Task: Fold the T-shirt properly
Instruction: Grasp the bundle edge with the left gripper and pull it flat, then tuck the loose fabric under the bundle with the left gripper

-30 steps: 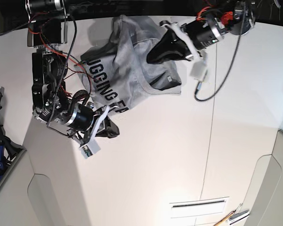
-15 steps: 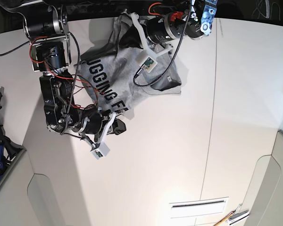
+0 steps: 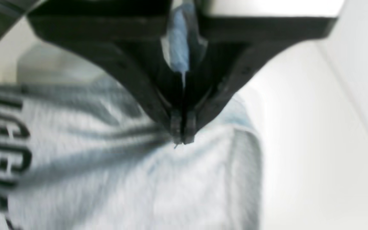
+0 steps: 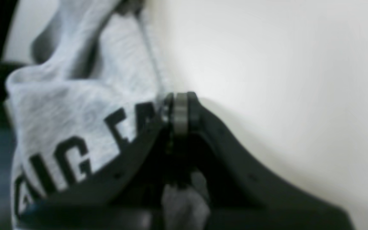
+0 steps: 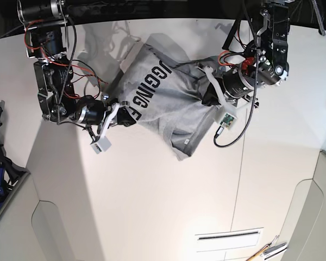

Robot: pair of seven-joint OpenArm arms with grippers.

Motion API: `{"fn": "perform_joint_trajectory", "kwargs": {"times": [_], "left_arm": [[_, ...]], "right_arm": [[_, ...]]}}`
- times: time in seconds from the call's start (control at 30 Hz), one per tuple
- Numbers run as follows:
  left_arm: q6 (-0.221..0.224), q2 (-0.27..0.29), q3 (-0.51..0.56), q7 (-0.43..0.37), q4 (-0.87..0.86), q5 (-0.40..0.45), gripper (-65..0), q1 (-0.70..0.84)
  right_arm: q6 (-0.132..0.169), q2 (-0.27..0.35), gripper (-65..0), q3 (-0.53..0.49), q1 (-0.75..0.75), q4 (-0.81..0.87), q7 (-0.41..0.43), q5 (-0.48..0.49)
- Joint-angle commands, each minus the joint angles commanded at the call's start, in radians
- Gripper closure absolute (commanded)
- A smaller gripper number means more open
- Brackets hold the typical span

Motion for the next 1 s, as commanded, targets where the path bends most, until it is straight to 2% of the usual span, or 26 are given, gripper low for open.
{"fn": "perform_joint_trajectory", "kwargs": {"times": [0.17,0.23,0.33,0.4,0.5,0.6,0.63,0.73,0.77,0.8,0.9,1.0], "left_arm": [[0.0,0.0,0.0,-0.03,-0.062,0.006,0.0,-0.045],[0.018,0.0,0.0,-0.024,-0.058,0.006,0.0,-0.05],[0.026,0.0,-0.011,-0.015,0.008,0.005,0.0,-0.045],[0.026,0.0,-0.048,0.003,0.071,-0.01,0.0,-0.018],[0.026,0.0,-0.148,0.004,0.138,-0.05,0.0,0.041],[0.025,0.001,-0.247,0.05,0.152,-0.183,0.0,0.075],[0.025,0.0,-0.262,0.065,0.152,-0.214,-3.3,0.081],[0.025,0.006,-0.267,0.061,0.151,-0.227,-28.5,0.098],[0.026,0.01,-0.267,0.046,0.149,-0.225,-34.8,0.102],[0.026,0.013,-0.267,0.027,0.143,-0.208,-37.8,0.102],[0.027,0.017,-0.267,-0.055,0.084,-0.108,-37.9,0.099],[0.033,0.017,-0.266,-0.061,-0.001,-0.095,-37.9,0.066]], "right_arm": [[0.001,-0.04,0.0,0.0,-0.137,0.15,-0.025,0.023],[-0.002,-0.039,0.0,0.003,-0.169,0.2,-0.025,0.008],[-0.002,-0.039,0.0,0.026,-0.17,0.229,-0.018,-0.045],[-0.002,-0.039,0.0,0.05,-0.165,0.233,-0.017,-0.048],[-0.002,-0.039,0.0,0.075,-0.161,0.233,-0.016,-0.048],[-0.002,-0.037,0.0,0.08,-0.156,0.233,-0.008,-0.048],[-0.002,-0.037,0.0,0.08,-0.152,0.233,-0.005,-0.048],[-0.002,-0.037,0.0,0.08,-0.148,0.233,0.011,-0.047],[-0.002,-0.037,0.0,0.08,-0.148,0.233,0.014,-0.047],[-0.002,-0.039,0.0,0.08,-0.147,0.233,0.014,-0.046],[-0.002,-0.04,0.0,0.08,-0.146,0.233,0.013,-0.036],[-0.002,-0.039,0.0,0.08,-0.146,0.233,0.013,-0.037]]}}
